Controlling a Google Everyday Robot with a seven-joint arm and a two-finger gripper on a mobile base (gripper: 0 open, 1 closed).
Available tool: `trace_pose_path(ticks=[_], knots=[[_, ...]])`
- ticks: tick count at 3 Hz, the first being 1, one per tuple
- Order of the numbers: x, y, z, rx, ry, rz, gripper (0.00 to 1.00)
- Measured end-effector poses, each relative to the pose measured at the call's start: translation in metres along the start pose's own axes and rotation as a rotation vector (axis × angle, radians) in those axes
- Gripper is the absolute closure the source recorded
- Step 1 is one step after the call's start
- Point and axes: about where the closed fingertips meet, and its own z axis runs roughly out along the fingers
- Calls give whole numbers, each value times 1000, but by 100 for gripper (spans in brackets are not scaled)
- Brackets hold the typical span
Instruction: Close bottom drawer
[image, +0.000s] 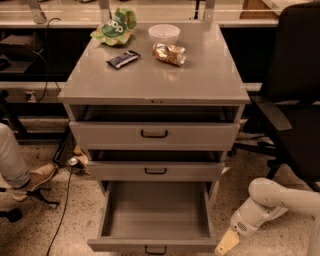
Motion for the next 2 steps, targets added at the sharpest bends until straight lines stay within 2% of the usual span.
trace_pose_path(ticks=[1,2], knots=[[9,-4,42,-40,13,26,53],[14,-11,81,-55,24,41,75]])
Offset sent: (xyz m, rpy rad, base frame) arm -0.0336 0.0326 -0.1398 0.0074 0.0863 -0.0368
